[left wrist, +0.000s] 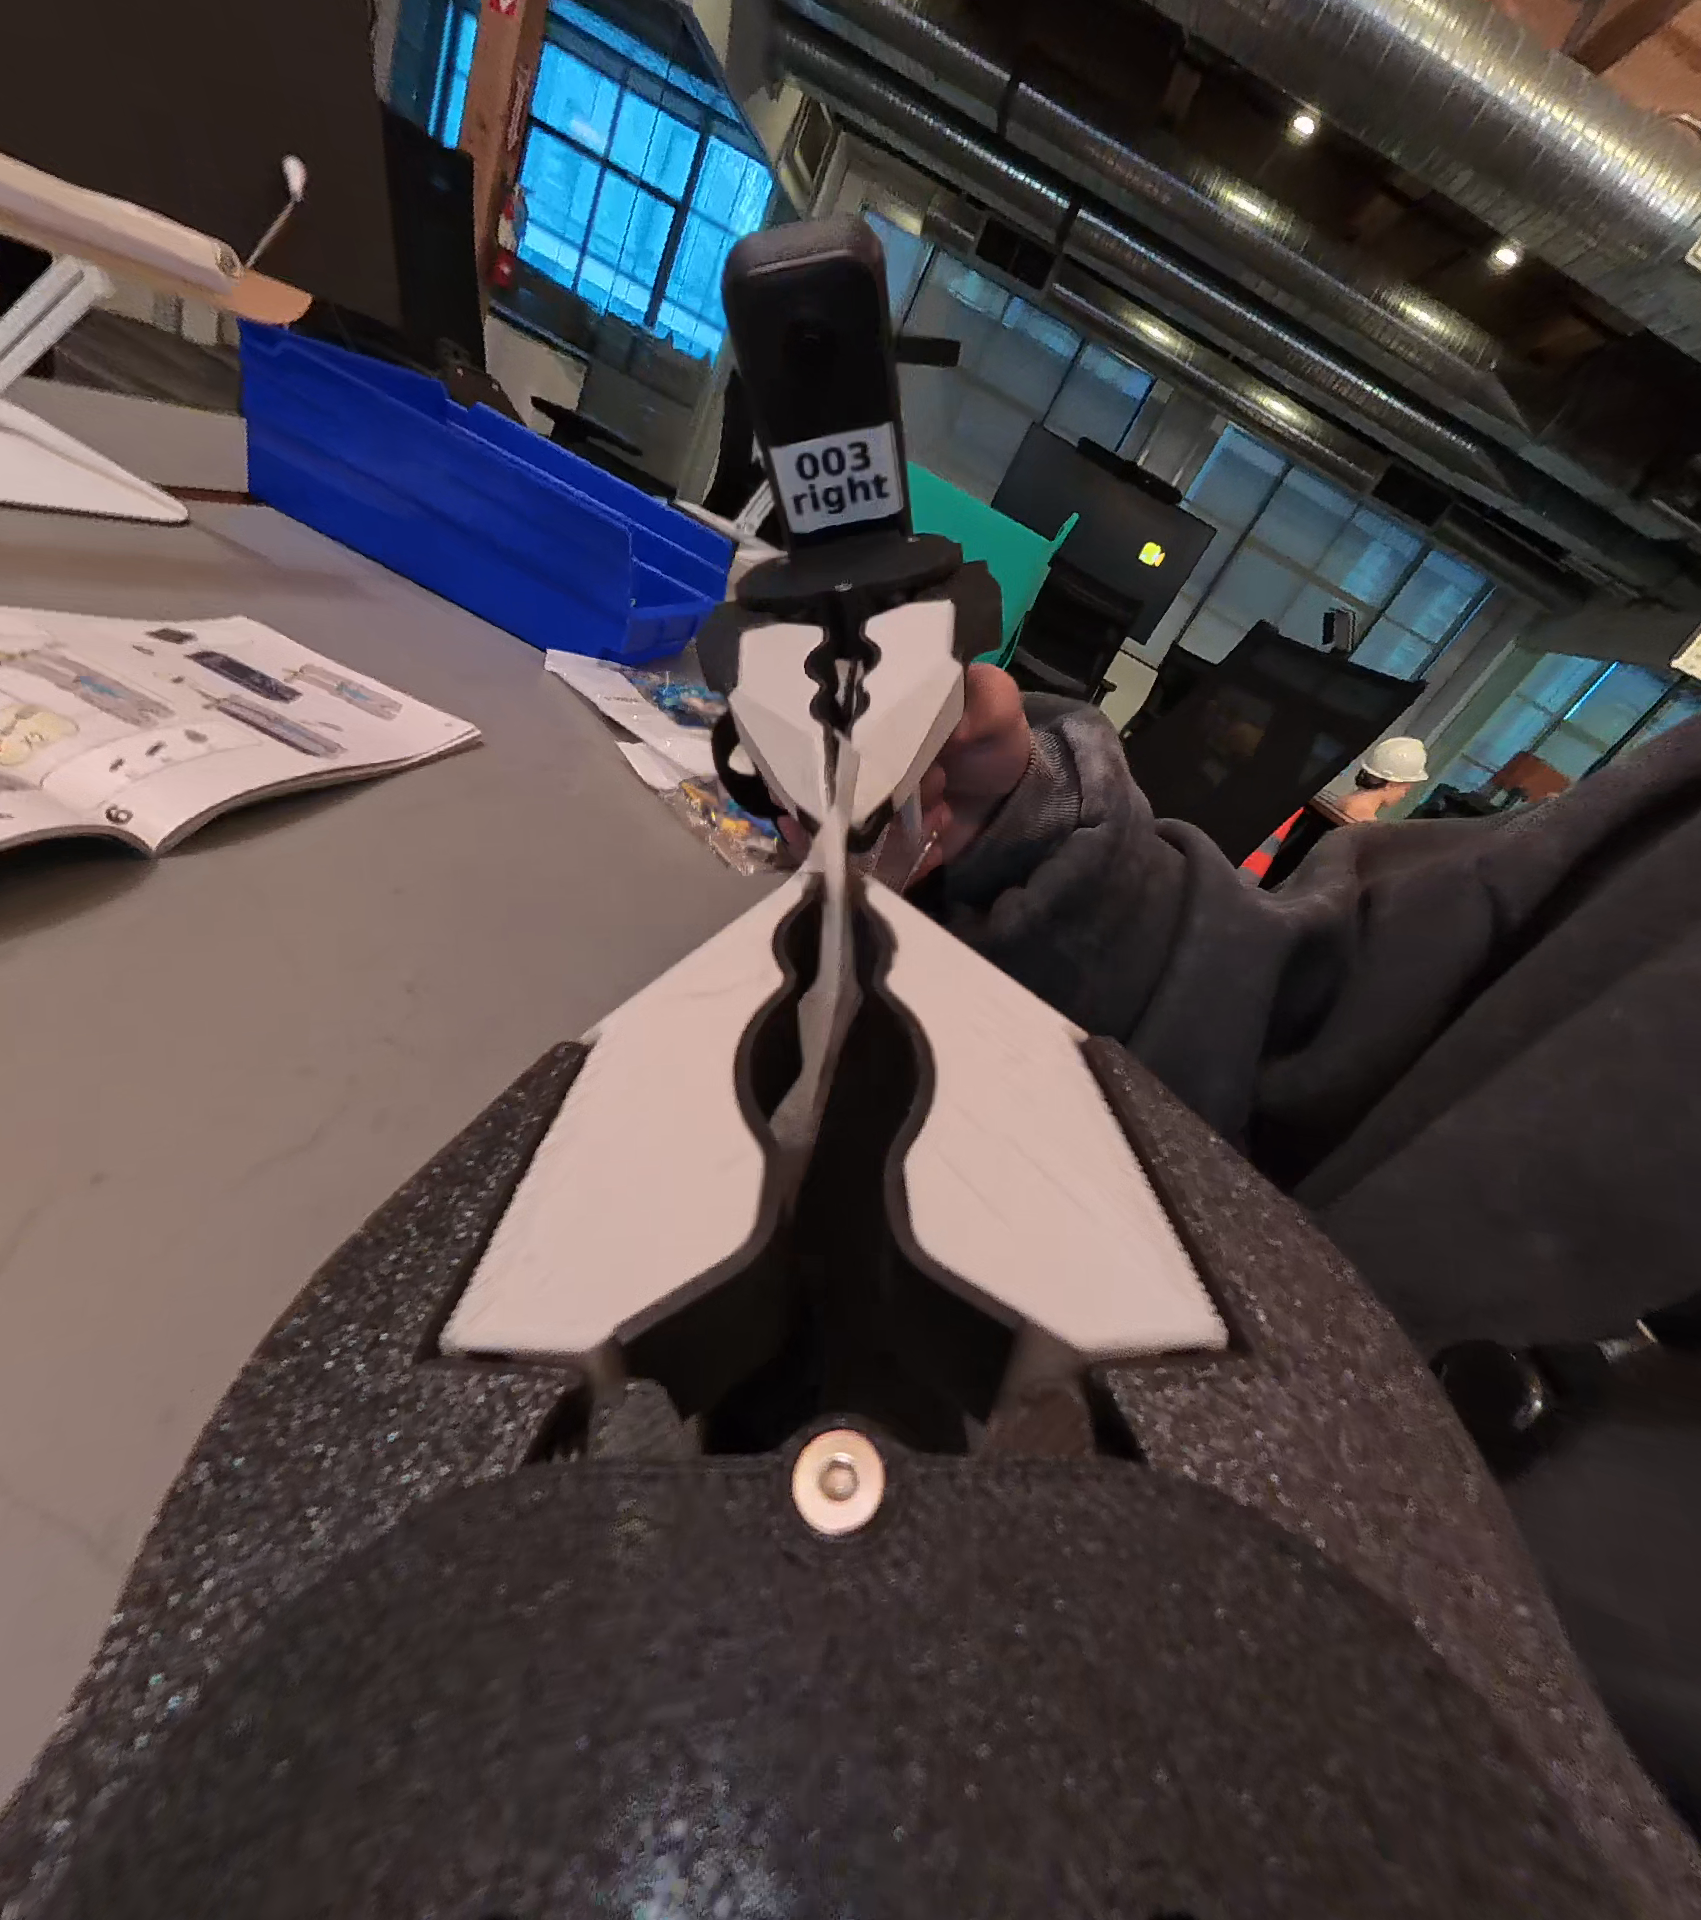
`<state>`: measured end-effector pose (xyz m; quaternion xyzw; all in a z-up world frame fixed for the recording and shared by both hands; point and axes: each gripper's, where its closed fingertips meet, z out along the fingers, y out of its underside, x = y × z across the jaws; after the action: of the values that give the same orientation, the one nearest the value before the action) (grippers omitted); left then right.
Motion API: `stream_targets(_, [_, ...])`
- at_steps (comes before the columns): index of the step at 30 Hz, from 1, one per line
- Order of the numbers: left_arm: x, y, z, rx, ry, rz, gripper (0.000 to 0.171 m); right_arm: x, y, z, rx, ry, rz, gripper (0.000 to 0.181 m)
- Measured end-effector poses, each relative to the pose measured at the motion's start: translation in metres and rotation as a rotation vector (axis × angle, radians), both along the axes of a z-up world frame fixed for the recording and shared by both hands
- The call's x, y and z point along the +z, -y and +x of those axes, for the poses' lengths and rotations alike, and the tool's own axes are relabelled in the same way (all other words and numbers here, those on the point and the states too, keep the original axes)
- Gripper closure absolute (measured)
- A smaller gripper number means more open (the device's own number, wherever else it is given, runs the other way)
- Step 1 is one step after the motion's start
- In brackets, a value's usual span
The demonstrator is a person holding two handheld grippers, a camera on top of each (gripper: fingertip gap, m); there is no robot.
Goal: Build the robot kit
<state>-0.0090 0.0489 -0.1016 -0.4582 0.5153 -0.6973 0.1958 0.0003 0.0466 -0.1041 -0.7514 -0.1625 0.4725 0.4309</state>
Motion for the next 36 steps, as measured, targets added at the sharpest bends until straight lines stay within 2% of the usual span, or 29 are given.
stream_targets(2, [0.004,0.001,-0.002,0.002,0.025,0.007,0.152,-0.005,0.005,-0.003,0.013,0.100,0.002,0.181])
stream_targets(4, [0.004,0.005,-0.003,-0.031,0.021,-0.005,0.149,-0.012,0.010,-0.008,0.034,0.173,-0.005,0.181])
stream_targets(6, [0.003,0.009,-0.003,-0.069,0.011,-0.016,0.150,-0.013,0.013,-0.013,0.059,0.181,-0.005,0.181])
stream_targets(9, [0.005,0.011,-0.005,-0.109,0.017,-0.038,0.170,-0.014,0.014,-0.014,0.069,0.176,-0.006,0.181])
stream_targets(10, [0.006,0.011,-0.006,-0.111,0.022,-0.045,0.171,-0.014,0.014,-0.014,0.070,0.167,-0.007,0.181])
stream_targets(15, [0.005,0.011,-0.006,-0.113,0.016,-0.049,0.171,-0.015,0.014,-0.013,0.064,0.183,-0.006,0.181])
stream_targets(18, [0.003,0.003,-0.002,-0.078,-0.008,-0.084,0.171,-0.014,0.007,-0.009,0.005,0.304,0.084,0.181])
stream_targets(20, [0.001,0.000,0.000,-0.067,-0.024,-0.110,0.171,-0.010,0.004,-0.012,-0.028,0.394,0.148,0.164])
stream_targets(22, [0.002,-0.001,-0.001,-0.074,-0.024,-0.125,0.171,-0.008,0.003,-0.016,-0.040,0.467,0.178,0.161])
stream_targets(24, [0.001,0.002,-0.001,-0.086,-0.026,-0.116,0.171,-0.010,-0.001,-0.014,-0.065,0.539,0.192,0.165])
stream_targets(30, [-0.002,0.007,-0.001,-0.100,-0.042,-0.089,0.171,-0.007,-0.003,-0.013,-0.082,0.559,0.202,0.180])
stream_targets(36, [-0.003,0.009,-0.001,-0.107,-0.047,-0.081,0.171,-0.010,-0.001,-0.012,-0.082,0.615,0.205,0.179])
